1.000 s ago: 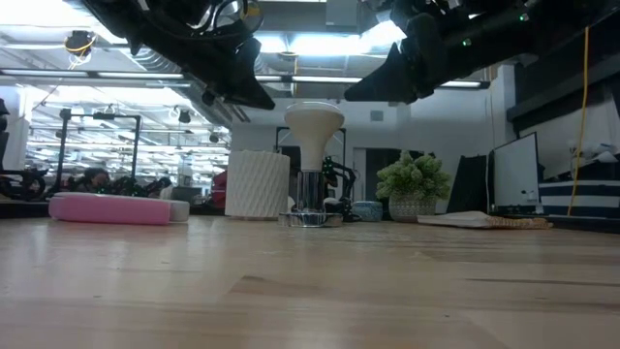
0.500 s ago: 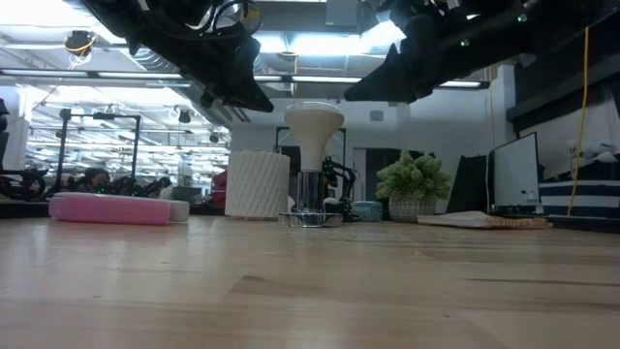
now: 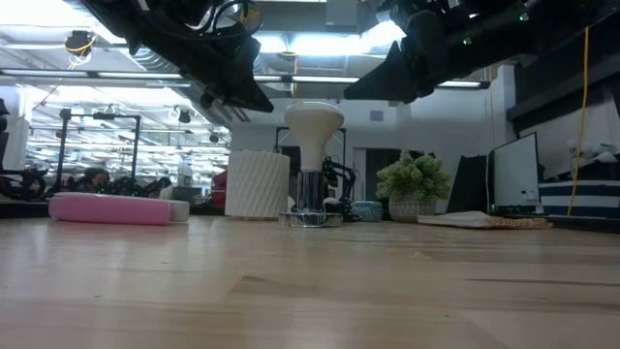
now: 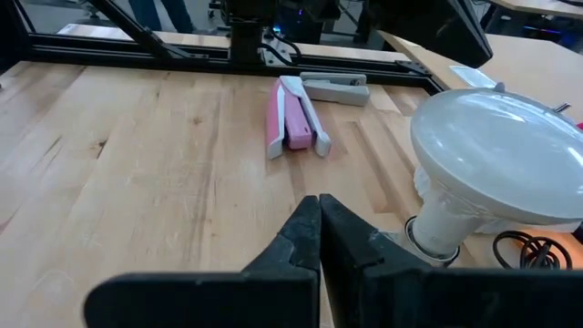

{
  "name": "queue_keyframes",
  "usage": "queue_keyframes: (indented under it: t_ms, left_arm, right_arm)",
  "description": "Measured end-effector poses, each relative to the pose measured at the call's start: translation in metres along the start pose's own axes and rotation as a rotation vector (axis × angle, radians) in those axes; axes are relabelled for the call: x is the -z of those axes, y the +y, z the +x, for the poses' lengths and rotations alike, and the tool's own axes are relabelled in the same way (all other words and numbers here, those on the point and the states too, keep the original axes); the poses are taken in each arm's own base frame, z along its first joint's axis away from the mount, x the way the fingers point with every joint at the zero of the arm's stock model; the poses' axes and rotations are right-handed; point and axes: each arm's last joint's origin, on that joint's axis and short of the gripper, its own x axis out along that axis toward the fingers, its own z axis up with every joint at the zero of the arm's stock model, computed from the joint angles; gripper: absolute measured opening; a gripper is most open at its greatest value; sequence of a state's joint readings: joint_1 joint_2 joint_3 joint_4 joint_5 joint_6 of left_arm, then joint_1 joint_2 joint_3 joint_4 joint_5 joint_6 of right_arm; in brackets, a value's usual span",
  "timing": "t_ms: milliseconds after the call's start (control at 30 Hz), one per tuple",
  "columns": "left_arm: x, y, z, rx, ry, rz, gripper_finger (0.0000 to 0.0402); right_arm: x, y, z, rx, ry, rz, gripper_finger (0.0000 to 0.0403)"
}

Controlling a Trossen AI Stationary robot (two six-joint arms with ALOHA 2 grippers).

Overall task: Screw lightbulb
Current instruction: Remove the white light bulb from the silver lamp

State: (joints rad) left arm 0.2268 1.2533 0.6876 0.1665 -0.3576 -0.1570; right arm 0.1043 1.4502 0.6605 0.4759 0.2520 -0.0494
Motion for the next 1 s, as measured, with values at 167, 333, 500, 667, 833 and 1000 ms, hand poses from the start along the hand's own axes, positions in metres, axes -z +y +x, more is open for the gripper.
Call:
queue_keyframes:
  t_ms: [167, 333, 500, 667, 833, 1000]
  left_arm:
    - [0.0, 0.0, 0.0, 0.0, 0.002, 0.001, 0.0001]
    - [0.0, -0.002, 0.0, 0.022, 0.003, 0.013, 0.0001]
    - [0.001, -0.004, -0.001, 0.031, 0.002, 0.039, 0.0001]
    - [0.0, -0.005, -0.001, 0.069, 0.002, 0.004, 0.0001]
    - [0.0, -0.006, 0.002, 0.081, -0.013, -0.001, 0.0001]
    - [0.008, -0.009, 0.013, 0.077, 0.009, 0.004, 0.0001]
  right_arm:
    - [0.0, 0.0, 0.0, 0.0, -0.001, 0.0, 0.0003]
    - [-0.001, 0.0, 0.0, 0.001, -0.013, 0.004, 0.0003]
    - [-0.002, 0.001, 0.006, 0.027, -0.065, 0.011, 0.0003]
    - [0.003, 0.001, 0.011, 0.08, -0.055, 0.01, 0.0003]
    - [0.01, -0.003, 0.016, 0.17, -0.025, 0.006, 0.0003]
    - [0.008, -0.013, 0.017, 0.203, -0.049, 0.03, 0.0003]
